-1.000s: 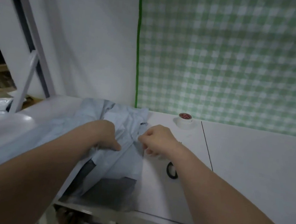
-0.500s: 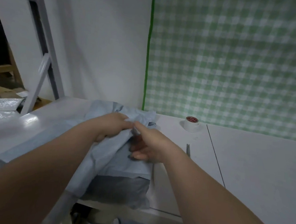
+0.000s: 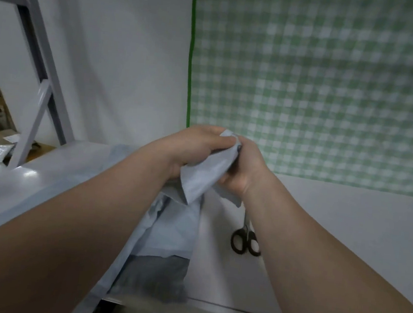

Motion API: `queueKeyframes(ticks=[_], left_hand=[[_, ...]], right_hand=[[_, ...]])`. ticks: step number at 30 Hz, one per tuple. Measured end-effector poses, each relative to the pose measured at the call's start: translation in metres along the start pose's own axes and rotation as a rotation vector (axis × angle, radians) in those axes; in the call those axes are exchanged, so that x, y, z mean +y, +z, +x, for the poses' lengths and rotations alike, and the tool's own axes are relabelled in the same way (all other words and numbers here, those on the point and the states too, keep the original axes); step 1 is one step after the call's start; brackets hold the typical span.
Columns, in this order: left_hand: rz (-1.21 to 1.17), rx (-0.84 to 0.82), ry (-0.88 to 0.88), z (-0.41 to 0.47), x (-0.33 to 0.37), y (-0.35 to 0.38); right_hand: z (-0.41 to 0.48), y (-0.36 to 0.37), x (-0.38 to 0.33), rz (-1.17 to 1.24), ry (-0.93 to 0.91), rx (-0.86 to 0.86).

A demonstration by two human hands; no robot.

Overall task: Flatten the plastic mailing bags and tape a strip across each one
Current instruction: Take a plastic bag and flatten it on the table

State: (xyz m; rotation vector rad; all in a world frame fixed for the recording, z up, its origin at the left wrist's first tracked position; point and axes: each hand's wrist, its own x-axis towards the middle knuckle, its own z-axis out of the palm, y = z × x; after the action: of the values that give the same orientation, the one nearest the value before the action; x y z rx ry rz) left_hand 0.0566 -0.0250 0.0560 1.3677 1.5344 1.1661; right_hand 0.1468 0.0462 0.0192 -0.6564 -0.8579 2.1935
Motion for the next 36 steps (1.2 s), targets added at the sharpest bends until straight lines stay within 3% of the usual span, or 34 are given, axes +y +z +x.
queueKeyframes(ticks=[4, 6, 9, 13, 16, 19, 24, 28, 36], left_hand=[[-0.176, -0.079, 0.022, 0.008, 0.008, 0.016], [-0.275, 0.046, 0.014, 0.022, 0.007, 0.025], [-0.165, 0.2, -0.097, 0.041, -0.001, 0.042], [-0.329, -0.018, -0.346, 0.052, -0.015, 0.08], [-0.588, -0.198, -0.39, 0.065, -0.02, 0.118], [-0.726, -0.224, -0.42, 0.081, -0.019, 0.151], [-0.703, -0.182, -0.446, 0.103, -0.015, 0.189], [-0.675, -0.061, -0.346, 0.126, -0.02, 0.202], [-0.516, -0.016, -0.244, 0.15, -0.023, 0.209]], right_hand=[[-0.011, -0.027, -0.032, -0.12, -0.069, 0.151], [-0.015, -0.048, -0.05, -0.156, -0.1, 0.223], [-0.023, -0.082, -0.075, -0.183, -0.123, 0.294], [-0.042, -0.119, -0.095, -0.224, -0.074, 0.331], [-0.056, -0.14, -0.103, -0.284, -0.052, 0.286], [-0.061, -0.16, -0.106, -0.337, -0.072, 0.294], [-0.052, -0.196, -0.114, -0.412, -0.135, 0.37], [-0.044, -0.214, -0.116, -0.392, -0.157, 0.443], [-0.033, -0.223, -0.128, -0.525, -0.174, 0.56]])
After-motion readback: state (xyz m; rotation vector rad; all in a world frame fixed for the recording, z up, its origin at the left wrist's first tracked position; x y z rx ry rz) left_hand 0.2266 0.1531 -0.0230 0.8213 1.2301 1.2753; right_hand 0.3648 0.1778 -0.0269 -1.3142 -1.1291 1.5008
